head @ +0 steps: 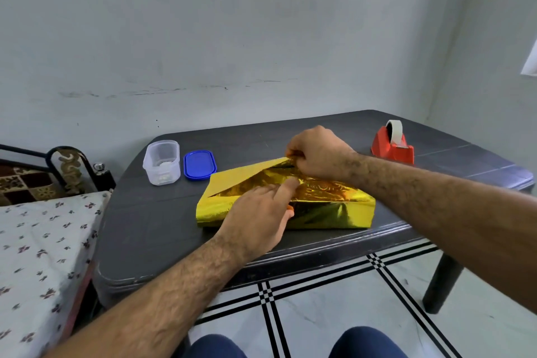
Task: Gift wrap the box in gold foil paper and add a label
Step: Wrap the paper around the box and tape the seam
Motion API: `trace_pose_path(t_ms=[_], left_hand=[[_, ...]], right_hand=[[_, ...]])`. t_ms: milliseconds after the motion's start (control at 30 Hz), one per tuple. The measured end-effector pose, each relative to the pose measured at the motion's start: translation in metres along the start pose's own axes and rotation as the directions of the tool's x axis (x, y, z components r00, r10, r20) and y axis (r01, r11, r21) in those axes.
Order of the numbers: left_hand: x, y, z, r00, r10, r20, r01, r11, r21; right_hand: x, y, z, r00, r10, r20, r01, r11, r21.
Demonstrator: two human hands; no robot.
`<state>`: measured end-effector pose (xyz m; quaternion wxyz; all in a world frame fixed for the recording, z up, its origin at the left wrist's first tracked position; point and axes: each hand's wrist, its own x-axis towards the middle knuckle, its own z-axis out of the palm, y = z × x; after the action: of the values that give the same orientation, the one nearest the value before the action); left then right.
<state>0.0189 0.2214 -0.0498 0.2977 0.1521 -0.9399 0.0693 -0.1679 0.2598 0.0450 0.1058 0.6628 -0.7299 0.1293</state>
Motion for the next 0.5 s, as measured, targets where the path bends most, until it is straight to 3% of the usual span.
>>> trace_pose_path(t_ms=[267, 500], left_hand=[[0.028, 0.000, -0.010, 0.988, -0.024, 0.150, 0.027, 0.999, -0.018], [0.054, 0.003, -0.008, 0.916, -0.121, 0.383, 0.114, 0.993, 0.041]], right_hand=[[0.009, 0.002, -0.006, 0.999, 0.037, -0.011, -0.037, 0.999, 0.006], [0.026, 0.014, -0.014, 0.994, 0.096, -0.043, -0.093, 0.994, 0.062]])
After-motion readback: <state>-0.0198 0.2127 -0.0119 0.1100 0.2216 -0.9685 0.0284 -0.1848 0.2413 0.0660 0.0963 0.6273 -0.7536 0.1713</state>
